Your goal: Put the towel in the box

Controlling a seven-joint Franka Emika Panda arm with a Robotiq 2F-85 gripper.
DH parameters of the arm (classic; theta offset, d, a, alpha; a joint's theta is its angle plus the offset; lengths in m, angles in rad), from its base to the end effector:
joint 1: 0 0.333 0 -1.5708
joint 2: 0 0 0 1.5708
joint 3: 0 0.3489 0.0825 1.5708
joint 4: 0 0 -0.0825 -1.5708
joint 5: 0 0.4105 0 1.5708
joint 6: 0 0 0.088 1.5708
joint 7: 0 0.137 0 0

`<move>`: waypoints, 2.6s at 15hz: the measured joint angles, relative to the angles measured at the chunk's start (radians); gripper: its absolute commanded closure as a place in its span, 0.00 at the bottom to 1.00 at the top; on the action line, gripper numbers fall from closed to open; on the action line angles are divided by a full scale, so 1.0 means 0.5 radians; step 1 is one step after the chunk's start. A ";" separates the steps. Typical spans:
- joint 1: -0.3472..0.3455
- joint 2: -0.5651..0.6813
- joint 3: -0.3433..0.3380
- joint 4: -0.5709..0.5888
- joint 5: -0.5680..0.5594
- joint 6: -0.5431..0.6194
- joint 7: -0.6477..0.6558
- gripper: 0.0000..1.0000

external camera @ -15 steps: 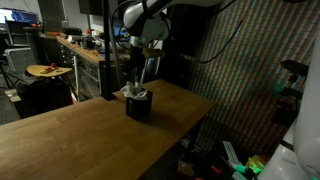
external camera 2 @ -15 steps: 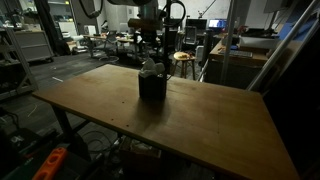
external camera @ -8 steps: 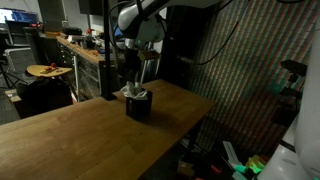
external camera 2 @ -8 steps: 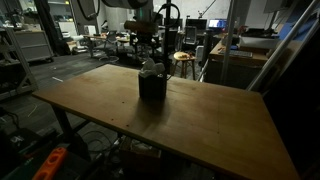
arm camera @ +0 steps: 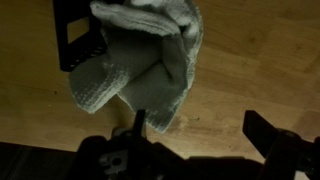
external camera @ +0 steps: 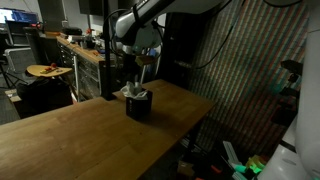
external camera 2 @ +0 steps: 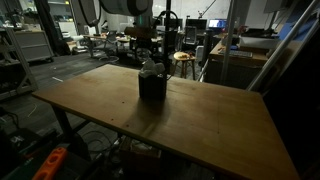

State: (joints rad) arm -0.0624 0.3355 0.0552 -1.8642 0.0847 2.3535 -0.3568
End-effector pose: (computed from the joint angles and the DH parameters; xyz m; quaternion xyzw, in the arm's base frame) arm 0.6813 -0.0041 0.3391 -0.9857 -0.1439 -0.0830 0.0266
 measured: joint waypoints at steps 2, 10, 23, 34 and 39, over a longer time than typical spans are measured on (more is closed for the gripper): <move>-0.002 0.029 -0.012 0.006 -0.012 0.029 0.000 0.00; -0.006 0.073 -0.036 0.050 -0.123 0.127 0.000 0.22; -0.006 0.119 -0.055 0.049 -0.182 0.140 0.000 0.32; -0.007 0.133 -0.071 0.048 -0.206 0.142 0.000 0.93; -0.021 0.133 -0.097 0.039 -0.206 0.142 0.004 0.90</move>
State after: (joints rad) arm -0.0731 0.4020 0.0065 -1.8448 -0.0185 2.4245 -0.3548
